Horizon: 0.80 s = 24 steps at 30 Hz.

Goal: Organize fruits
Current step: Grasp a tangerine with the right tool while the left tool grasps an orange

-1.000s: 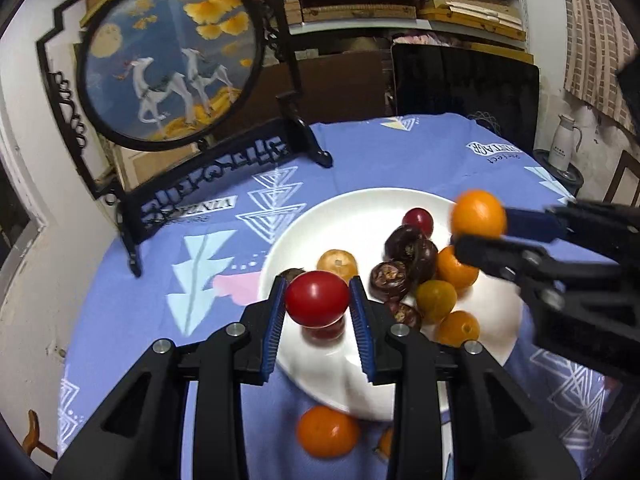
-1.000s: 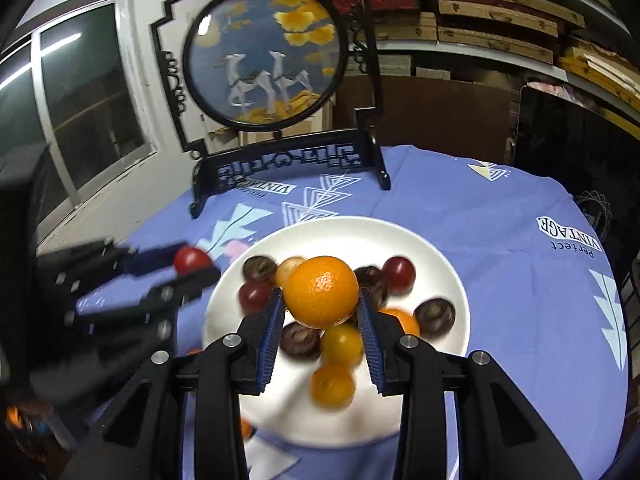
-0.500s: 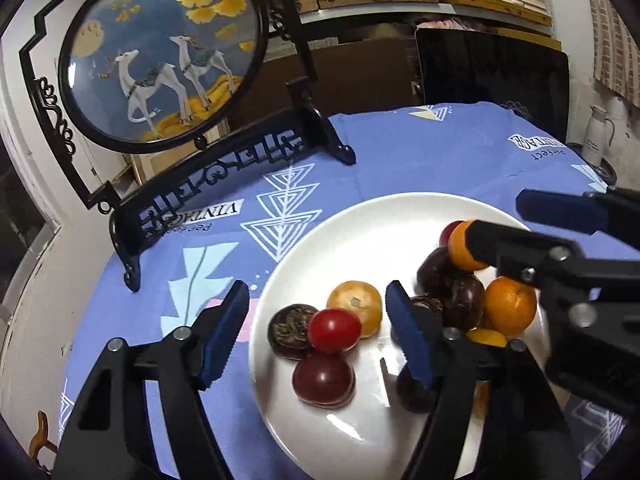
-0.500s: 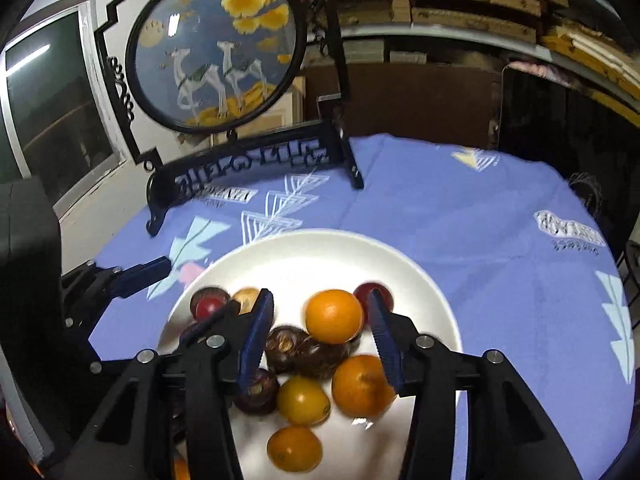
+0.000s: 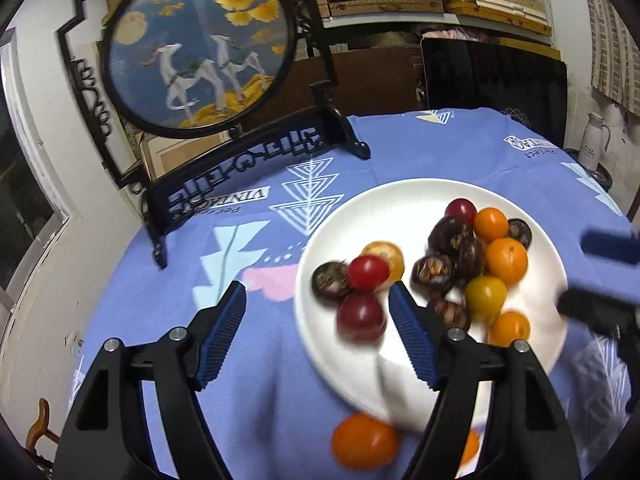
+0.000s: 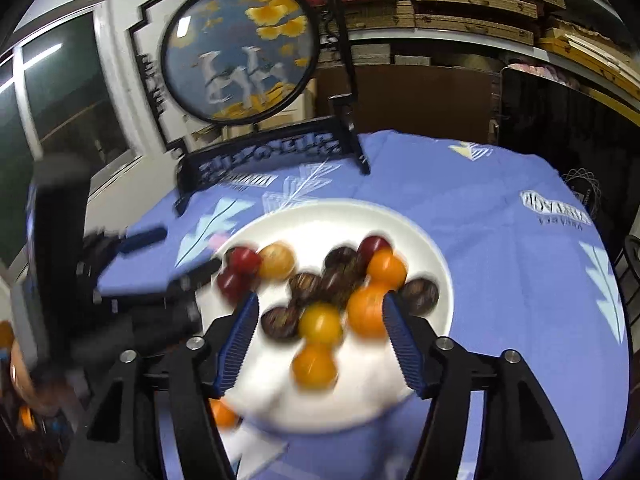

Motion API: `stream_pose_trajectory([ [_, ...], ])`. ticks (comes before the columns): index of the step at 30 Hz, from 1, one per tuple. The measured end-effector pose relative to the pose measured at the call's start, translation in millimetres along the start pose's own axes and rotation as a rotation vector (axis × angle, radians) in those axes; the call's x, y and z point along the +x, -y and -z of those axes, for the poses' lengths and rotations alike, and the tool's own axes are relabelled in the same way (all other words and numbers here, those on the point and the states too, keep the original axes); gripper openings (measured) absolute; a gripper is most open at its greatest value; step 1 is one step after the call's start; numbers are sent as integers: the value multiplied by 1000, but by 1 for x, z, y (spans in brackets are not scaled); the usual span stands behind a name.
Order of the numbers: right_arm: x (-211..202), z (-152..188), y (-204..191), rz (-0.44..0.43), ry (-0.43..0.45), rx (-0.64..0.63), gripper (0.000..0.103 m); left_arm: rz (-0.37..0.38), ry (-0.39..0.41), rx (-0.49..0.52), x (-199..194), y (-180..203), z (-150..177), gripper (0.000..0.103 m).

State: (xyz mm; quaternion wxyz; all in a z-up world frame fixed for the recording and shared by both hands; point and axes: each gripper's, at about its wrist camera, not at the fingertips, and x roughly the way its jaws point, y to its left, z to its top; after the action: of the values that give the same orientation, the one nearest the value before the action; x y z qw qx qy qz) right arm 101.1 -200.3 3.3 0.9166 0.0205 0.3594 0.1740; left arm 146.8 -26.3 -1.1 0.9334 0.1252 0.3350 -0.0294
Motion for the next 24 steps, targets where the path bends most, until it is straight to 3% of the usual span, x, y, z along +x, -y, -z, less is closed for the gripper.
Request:
stream_pose_trajectory([
  [4, -13, 42, -26, -55, -39, -63, 70, 29, 7, -42, -28, -28, 28, 79],
  [8, 1, 74, -60, -65, -105, -142, 70, 44, -31, -75, -40, -48, 56, 79],
  [17, 47, 71, -83, -55, -172, -99, 69, 48, -64, -67, -57, -70, 94, 80],
  [18, 50, 70, -86, -52, -175, -105, 61, 49, -65, -64, -57, -70, 95, 80],
  [19, 54, 71, -89, -43, -182, -125, 43, 53, -66, -58, -58, -69, 96, 80],
  [24, 37, 79, -87, -61, -161, -174, 40, 88, -60, -17, -60, -54, 98, 80],
])
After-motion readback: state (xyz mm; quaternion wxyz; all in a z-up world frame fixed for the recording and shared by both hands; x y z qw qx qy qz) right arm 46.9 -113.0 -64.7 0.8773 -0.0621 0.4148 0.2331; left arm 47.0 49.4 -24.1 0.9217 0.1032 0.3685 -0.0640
